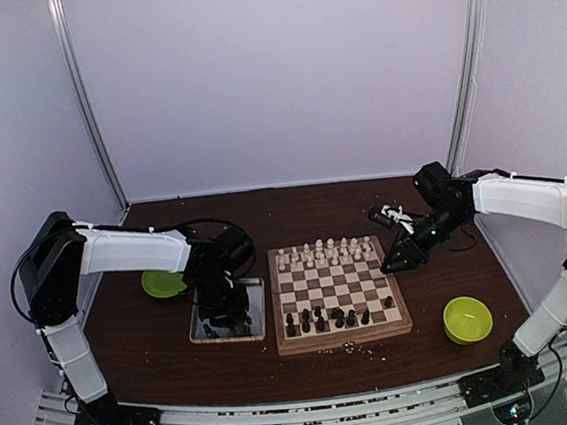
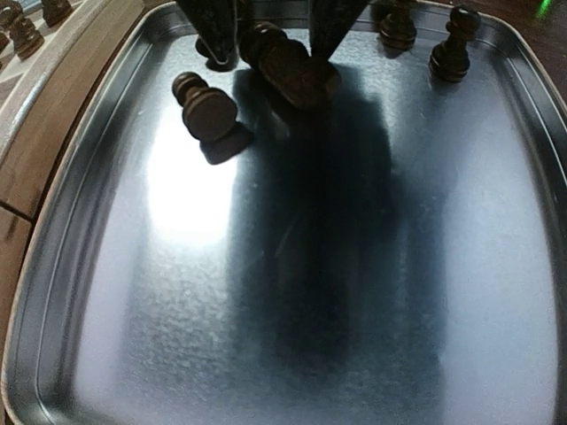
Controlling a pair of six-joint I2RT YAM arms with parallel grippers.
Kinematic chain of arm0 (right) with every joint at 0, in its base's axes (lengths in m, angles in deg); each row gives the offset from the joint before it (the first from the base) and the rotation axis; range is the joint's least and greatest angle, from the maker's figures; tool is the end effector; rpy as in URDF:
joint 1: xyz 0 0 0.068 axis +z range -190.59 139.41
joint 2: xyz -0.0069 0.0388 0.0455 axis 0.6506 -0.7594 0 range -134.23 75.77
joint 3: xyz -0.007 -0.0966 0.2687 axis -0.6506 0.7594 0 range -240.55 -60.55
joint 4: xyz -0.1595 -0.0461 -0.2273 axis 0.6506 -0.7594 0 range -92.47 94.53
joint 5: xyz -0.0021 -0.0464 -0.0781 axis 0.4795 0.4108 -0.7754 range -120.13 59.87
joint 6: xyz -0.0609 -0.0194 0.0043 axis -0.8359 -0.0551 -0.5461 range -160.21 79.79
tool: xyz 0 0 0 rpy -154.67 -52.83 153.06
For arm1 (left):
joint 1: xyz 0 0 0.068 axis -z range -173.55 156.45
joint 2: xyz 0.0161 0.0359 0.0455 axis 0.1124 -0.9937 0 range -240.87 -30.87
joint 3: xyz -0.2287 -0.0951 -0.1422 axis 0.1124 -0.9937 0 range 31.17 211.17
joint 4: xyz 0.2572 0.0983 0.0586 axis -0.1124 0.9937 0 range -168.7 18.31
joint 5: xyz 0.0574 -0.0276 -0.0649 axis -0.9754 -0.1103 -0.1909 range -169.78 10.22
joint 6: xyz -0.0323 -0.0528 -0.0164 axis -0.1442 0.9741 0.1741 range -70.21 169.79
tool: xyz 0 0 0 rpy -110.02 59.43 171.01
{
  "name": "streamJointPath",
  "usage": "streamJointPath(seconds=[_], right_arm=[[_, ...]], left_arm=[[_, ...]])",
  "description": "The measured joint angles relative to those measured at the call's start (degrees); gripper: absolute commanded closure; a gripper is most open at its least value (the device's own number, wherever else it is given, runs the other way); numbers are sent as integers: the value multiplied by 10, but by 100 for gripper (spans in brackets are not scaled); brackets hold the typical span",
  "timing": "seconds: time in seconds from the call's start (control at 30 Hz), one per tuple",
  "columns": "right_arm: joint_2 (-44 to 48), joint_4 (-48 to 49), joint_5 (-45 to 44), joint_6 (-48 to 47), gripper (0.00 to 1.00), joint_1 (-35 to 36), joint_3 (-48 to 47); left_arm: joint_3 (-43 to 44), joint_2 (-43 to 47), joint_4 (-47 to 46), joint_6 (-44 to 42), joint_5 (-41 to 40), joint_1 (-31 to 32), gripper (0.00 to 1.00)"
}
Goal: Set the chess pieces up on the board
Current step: Pick up the knight from the storage box.
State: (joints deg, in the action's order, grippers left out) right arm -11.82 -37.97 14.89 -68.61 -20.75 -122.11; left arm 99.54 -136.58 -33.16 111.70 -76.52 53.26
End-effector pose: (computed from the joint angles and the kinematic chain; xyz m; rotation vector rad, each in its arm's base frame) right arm 0.2833 0.1395 0.2261 -1.2190 2.2345 1.0128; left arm 0.2434 -0.2634 0.1439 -0.4030 3.0822 -0.2087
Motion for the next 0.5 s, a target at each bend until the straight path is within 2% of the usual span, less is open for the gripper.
streamJointPath(seconds=[0.3,0.5], right_arm=[[-12,-13,4,-8,59,0,-3],[-18,-18,9,-13,59,0,-9]], left_arm=[[21,-28,23,-15,-9,-14,72],[22,-28,26,-32,-9,-14,83]])
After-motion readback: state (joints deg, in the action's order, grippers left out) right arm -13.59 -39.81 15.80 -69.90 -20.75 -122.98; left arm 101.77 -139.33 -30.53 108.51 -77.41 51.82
